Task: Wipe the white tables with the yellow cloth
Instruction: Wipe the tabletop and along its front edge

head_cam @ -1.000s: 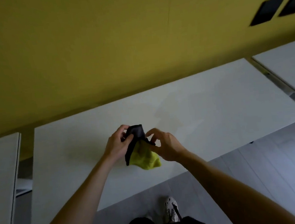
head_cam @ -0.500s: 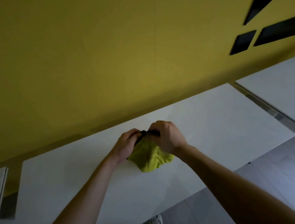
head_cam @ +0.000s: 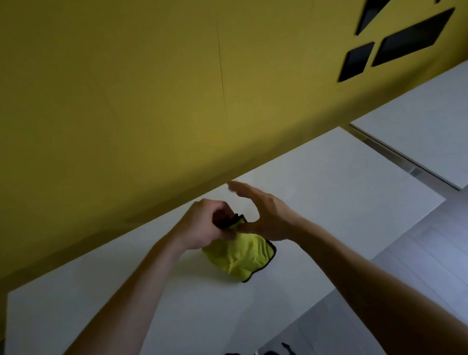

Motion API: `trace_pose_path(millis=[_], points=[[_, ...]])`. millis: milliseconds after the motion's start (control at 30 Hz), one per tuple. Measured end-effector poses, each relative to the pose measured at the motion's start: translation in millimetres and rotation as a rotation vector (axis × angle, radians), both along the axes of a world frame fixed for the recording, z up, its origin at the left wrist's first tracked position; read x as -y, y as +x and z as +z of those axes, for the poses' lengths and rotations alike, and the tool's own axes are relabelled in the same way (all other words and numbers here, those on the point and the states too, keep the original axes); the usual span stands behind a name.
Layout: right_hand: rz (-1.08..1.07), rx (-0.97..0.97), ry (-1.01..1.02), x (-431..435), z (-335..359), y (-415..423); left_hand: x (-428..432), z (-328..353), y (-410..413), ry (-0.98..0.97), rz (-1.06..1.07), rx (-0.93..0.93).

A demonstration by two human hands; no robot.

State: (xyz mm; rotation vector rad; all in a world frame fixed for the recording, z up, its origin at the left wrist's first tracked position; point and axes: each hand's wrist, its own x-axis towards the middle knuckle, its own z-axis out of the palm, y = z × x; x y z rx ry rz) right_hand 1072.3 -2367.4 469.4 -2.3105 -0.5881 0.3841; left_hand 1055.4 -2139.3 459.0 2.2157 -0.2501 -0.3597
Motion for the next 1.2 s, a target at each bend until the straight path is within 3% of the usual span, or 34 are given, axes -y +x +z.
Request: trace_pose_path(millis=[133,233,267,433,533,633,767,900,1000,1067,1133,1200], points=[[0.015,0.06,0.027,-4,5,10,-23,10,11,0.089,0.017,0.055],[0.04,0.159,0.047,-4,3,7,-48,-3,16,0.655,-0.104,0.078],[0.049,0.172,0.049,-3,3,5,-56,-10,16,0.752,-0.095,0.086],[-0.052,-0.048,-0.08,16,3,0,-78,-9,23,0.368,-0.029,-0.169],[-0.091,-0.319,-0.024,33,6,6,-79,6,28,0.135,-0.07,-0.385],[-0.17,-0.413,0.027,44,5,19,-70,11,40,0.09,-0.041,-0.355],[-0.227,-0.116,-0.192,43,-16,37,-46,-17,56,0.224,0.071,-0.13],[-0.234,0.095,-0.274,37,-59,12,-32,-63,43,0.406,0.1,-0.002],[0.13,-0.182,-0.597,42,-113,-24,-34,-98,13,0.703,-0.13,-0.235],[0.285,-0.298,-0.792,43,-149,-41,-38,-119,-8,0.775,-0.261,-0.411],[0.157,-0.266,-0.73,37,-177,-44,-44,-141,-22,0.777,-0.271,-0.471],[0.042,-0.119,-0.53,17,-203,-35,-45,-158,-30,0.792,-0.239,-0.463]])
